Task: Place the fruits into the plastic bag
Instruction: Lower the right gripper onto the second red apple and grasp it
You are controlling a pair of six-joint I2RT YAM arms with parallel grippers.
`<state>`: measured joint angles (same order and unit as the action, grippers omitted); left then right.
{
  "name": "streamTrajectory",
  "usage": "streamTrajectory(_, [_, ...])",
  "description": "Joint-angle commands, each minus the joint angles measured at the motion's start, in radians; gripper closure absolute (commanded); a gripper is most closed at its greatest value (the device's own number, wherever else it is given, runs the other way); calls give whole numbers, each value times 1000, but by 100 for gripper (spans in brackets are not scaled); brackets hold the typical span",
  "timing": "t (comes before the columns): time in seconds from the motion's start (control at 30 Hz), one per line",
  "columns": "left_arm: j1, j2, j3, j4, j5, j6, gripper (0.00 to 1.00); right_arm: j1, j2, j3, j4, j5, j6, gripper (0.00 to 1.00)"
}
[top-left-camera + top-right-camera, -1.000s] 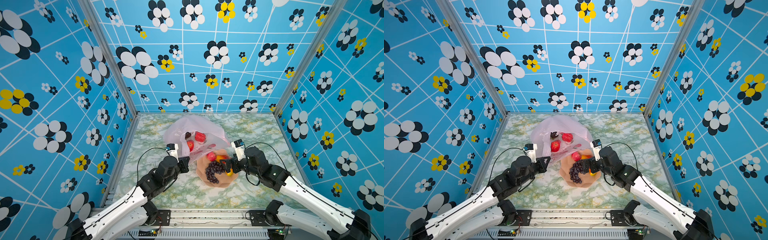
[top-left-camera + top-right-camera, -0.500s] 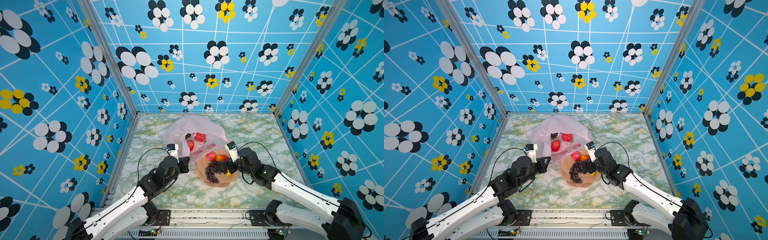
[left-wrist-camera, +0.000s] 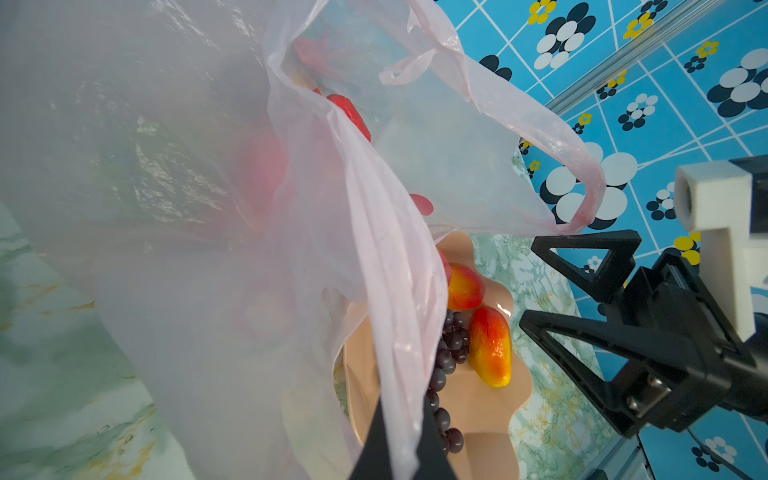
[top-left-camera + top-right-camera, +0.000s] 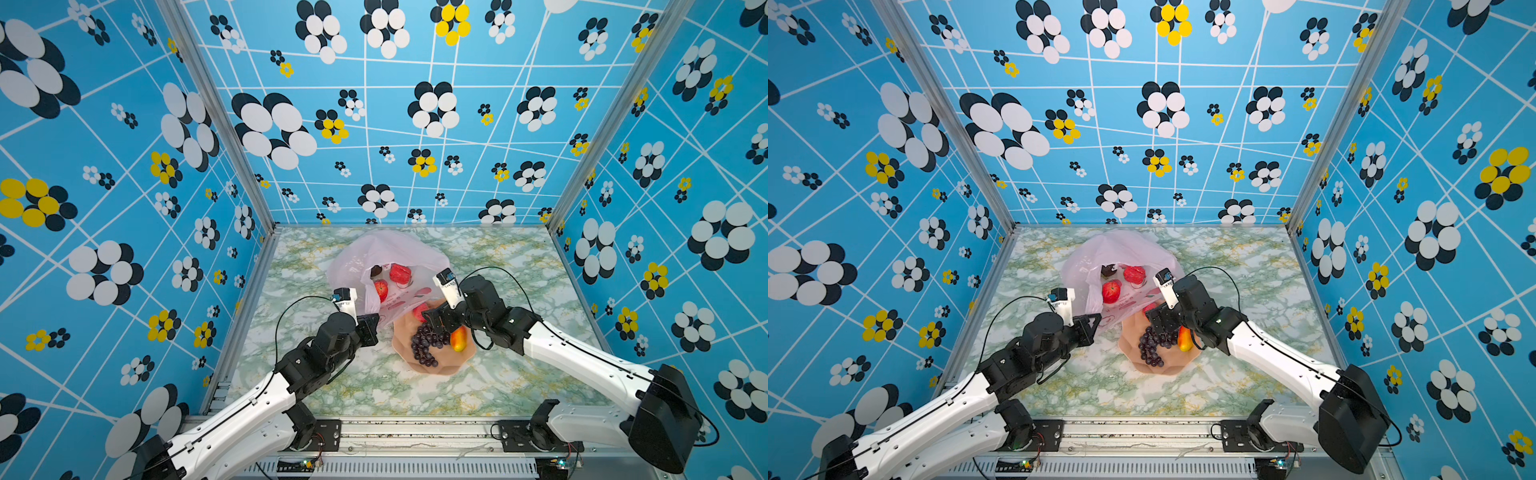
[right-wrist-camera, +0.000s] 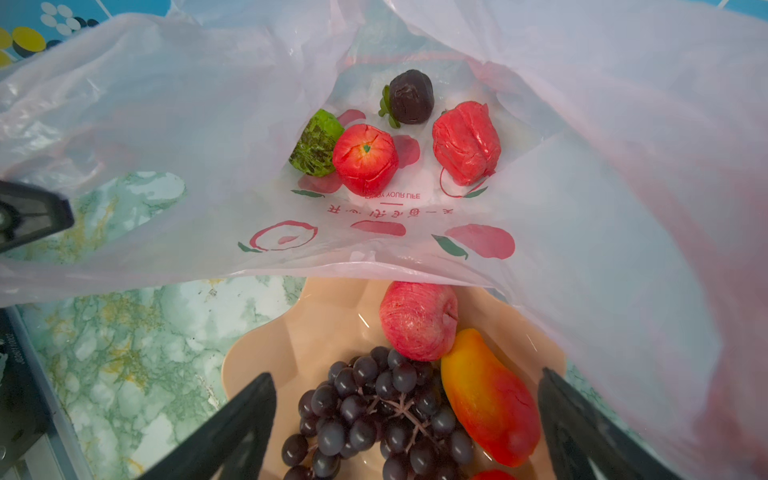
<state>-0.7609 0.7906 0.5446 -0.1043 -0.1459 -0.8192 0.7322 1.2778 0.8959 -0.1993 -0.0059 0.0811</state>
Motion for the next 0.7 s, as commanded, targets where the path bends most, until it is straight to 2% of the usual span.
streamTrajectory(0.0, [-5, -14, -21, 5, -12, 9, 100, -2, 30, 53, -72, -28, -20, 1])
streamTrajectory(0.27, [-2, -18, -29, 8, -10, 17, 100, -4, 94, 130, -125, -25, -56, 1])
streamTrajectory(0.67, [-1, -16, -18, 3, 6, 13, 100, -5, 200, 220, -178, -49, -39, 4])
